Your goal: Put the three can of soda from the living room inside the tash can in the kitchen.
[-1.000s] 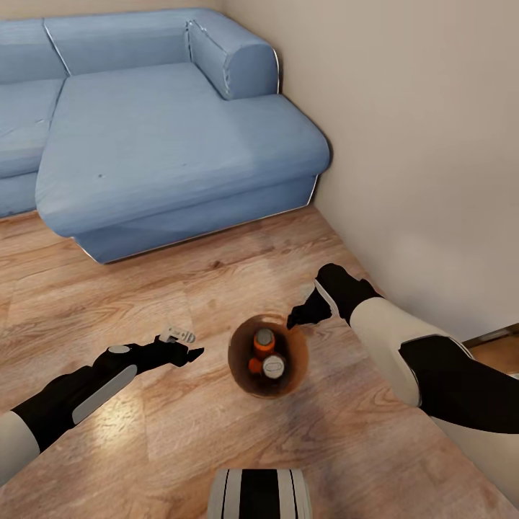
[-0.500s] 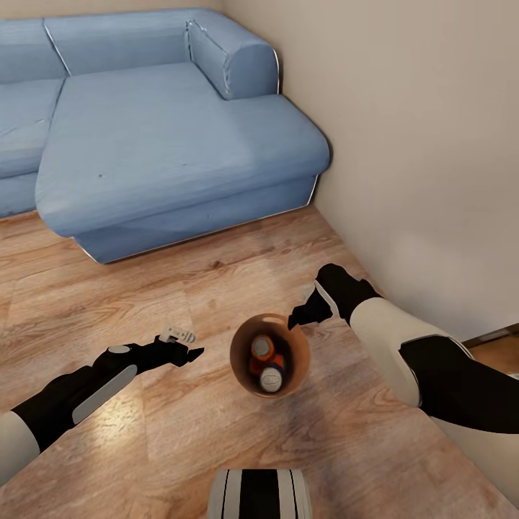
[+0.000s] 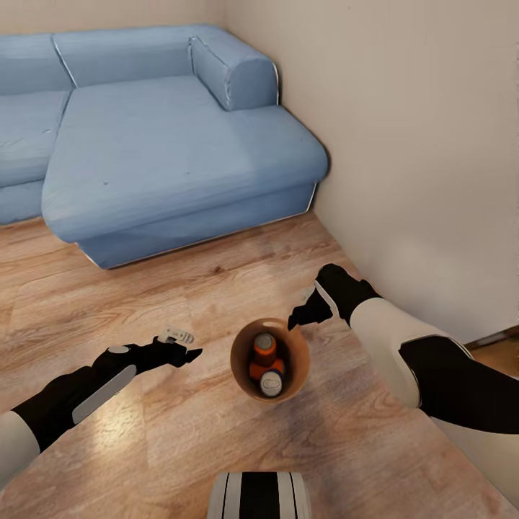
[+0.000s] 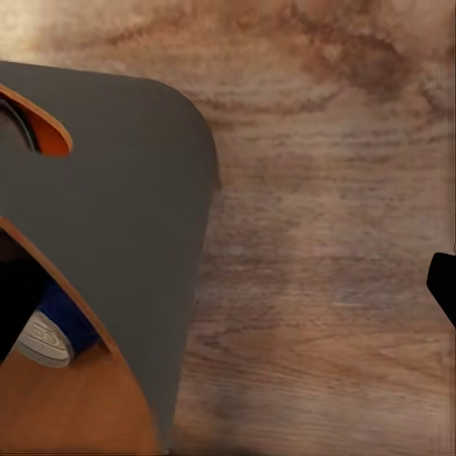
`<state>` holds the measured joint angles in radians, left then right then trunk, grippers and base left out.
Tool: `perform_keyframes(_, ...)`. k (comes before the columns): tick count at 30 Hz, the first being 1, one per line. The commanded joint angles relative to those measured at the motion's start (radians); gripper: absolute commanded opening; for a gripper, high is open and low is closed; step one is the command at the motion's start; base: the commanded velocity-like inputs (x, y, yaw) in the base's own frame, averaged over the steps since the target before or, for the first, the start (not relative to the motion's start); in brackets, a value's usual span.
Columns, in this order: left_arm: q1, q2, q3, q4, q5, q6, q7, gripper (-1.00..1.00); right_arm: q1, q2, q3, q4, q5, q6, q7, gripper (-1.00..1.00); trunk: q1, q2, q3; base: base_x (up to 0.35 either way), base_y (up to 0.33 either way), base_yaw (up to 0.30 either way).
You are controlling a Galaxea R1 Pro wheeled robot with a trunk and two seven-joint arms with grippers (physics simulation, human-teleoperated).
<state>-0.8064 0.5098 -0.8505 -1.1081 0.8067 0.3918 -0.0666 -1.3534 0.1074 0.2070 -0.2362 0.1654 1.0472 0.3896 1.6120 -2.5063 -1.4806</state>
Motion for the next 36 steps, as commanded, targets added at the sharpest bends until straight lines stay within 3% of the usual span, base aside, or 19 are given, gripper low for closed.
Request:
perform_keyframes(1,0.000,0.000,0.000,0.002,0.000,0.000,0.000,1.00,0.001,0.000,0.000,0.000,0.000,0.000,0.000,1.00,0.000,0.000,0.004,0.000,0.000,0.000)
perform_keyframes(27,-0.001,-0.002,0.004,0.049,0.002,0.009,-0.001,1.00,0.043,0.000,0.002,-0.003,0.006,0.000,0.000,1.00,-0.012,0.007,0.104,0.000,0.000,0.000)
perform_keyframes(36,-0.001,-0.002,0.004,0.051,0.001,0.011,-0.001,1.00,0.059,-0.002,0.002,-0.006,0.006,0.000,0.000,1.00,-0.047,0.070,0.133,0.000,0.000,0.000)
